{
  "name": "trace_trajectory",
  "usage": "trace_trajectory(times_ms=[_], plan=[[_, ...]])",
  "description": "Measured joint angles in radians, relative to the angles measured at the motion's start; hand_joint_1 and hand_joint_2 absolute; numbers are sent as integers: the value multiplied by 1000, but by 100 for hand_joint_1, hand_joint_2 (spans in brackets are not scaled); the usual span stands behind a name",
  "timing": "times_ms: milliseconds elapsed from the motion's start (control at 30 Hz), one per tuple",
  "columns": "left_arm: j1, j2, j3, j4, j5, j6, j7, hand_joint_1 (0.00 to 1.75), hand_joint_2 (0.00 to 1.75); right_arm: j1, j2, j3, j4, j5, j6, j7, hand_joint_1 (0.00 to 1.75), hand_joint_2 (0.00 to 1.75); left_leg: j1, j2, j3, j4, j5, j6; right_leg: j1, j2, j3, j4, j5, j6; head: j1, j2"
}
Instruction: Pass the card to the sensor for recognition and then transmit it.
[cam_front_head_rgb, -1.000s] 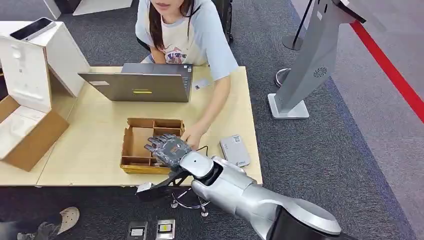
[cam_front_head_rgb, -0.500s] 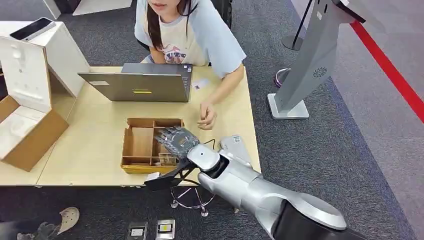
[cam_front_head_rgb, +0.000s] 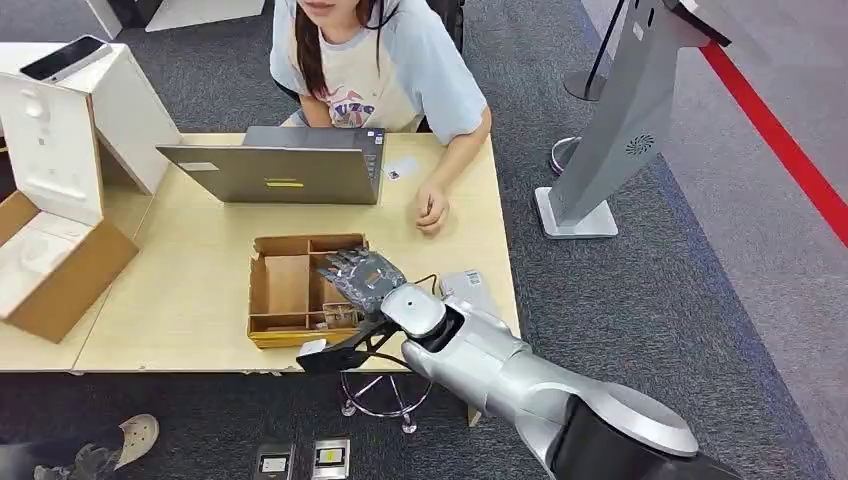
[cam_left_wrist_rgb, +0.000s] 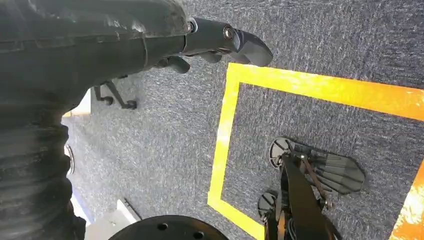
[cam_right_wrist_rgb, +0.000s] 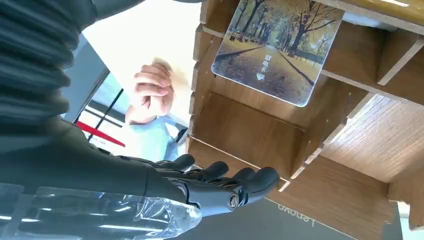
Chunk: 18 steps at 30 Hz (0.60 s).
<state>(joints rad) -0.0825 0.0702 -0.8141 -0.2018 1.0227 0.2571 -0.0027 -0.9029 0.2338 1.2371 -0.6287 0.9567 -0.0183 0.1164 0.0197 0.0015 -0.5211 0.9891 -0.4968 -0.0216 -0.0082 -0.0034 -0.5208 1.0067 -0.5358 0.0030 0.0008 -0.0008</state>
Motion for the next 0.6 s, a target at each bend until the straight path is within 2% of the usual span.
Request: trace_trajectory(times_ms=[433,600], plan=[[0,0,0,0,18,6,0,0,175,-4,4,0,-43,-10,45,11,0,175,0,0,0,0,0,0,0,0,0,0,0,0,0,0],[0,-1,0,0,24,5,-10,0,175,-5,-1,0,-131,-16,96,57,0,175,0,0,0,0,0,0,0,0,-1,0,0,0,0,0]])
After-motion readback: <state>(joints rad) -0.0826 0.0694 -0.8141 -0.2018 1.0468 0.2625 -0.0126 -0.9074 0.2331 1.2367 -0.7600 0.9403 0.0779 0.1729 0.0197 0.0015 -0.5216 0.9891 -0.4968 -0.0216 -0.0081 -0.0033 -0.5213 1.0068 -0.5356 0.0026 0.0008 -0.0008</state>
